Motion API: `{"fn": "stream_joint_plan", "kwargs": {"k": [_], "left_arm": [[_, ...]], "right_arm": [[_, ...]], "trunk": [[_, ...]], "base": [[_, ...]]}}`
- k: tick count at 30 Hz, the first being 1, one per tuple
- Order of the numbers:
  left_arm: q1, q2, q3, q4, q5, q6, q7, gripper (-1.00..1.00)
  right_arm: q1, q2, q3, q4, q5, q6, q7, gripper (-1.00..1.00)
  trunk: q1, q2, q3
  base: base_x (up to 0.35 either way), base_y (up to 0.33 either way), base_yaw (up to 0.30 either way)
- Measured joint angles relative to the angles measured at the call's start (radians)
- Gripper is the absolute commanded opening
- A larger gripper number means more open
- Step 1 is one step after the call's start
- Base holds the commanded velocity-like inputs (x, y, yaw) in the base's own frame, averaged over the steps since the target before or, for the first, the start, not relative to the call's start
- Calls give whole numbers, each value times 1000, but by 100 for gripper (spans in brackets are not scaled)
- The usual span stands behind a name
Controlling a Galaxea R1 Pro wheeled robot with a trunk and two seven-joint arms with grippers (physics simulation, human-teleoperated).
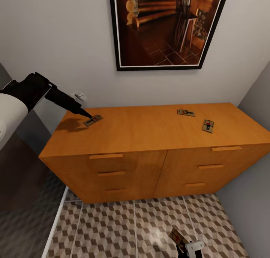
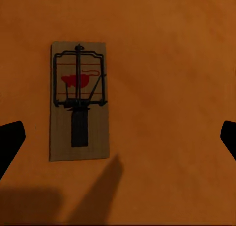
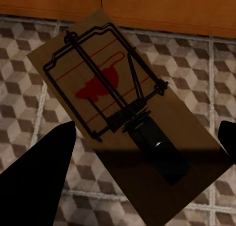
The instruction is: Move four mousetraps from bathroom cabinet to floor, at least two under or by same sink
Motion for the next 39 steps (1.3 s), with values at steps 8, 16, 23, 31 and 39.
{"fn": "stream_joint_plan", "kwargs": {"k": [8,16,23,31,39], "left_arm": [[0,0,0,0,0,0,-1,100],[12,-1,1,0,0,0,-1,100],[15,0,1,0,1,-1,0,100],[17,0,1,0,0,-2,-1,100],[17,0,1,0,-1,-2,0,100]], "right_arm": [[0,0,0,0,0,0,0,-100],[0,0,0,0,0,0,0,-100],[0,0,0,0,0,0,0,-100],[0,0,0,0,0,0,0,-100],[0,0,0,0,0,0,0,-100]], "trunk": [[0,0,0],[0,0,0],[0,0,0],[0,0,0],[0,0,-8]], "base": [[0,5,0],[0,0,0],[0,31,0],[0,30,0],[0,1,0]]}}
